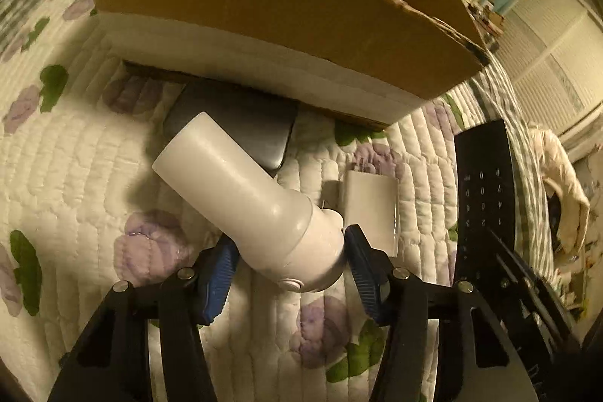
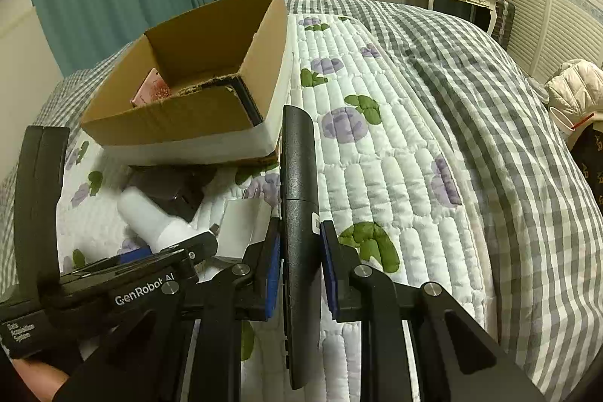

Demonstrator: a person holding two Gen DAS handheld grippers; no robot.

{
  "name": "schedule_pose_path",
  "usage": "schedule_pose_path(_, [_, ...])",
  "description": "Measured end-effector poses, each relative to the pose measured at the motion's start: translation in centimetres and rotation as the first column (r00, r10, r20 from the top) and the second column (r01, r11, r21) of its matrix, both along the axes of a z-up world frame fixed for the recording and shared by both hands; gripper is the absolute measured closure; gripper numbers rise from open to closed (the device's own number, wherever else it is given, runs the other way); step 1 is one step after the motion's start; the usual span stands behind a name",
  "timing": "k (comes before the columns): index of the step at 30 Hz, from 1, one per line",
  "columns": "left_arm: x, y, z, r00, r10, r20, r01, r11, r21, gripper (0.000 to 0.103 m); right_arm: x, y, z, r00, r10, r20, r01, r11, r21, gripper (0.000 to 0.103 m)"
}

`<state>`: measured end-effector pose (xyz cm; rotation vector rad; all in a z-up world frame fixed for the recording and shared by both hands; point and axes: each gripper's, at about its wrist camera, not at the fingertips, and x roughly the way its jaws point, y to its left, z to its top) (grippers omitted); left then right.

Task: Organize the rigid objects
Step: 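Grasp the white bottle with the left tool while the right tool holds the remote, then drop the white bottle and black remote into the box with both tools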

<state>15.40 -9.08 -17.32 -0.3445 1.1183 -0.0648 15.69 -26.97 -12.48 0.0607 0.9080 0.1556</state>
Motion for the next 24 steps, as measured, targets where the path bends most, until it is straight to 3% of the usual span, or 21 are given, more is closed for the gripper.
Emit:
schedule_pose_path(4, [-1.4,0.1,1.0,0.999,0.001,0.034,-0.002,1.000,0.029,0.047,-0.7,0.2,0.7,1.000,0.008,0.015,-0.008,1.000,-0.001,0.084])
schedule_pose_path(11, [-4.4,1.4,5.2,0.986,-0.045,0.161,0.020,0.988,0.151,0.047,-2.4,1.6,3.5,0.996,0.047,0.074,-0.045,0.998,-0.033,0.085])
schedule_pose_path(18, [-5.5,2.2,10.7,0.954,-0.107,0.279,0.029,0.963,0.269,0.047,-3.3,2.6,7.5,0.988,0.058,0.142,-0.057,0.998,-0.012,0.084])
schedule_pose_path(24, [-4.9,3.4,14.5,0.924,-0.150,0.351,0.036,0.950,0.310,0.046,-2.8,3.8,11.5,0.976,0.063,0.207,-0.063,0.998,-0.007,0.084])
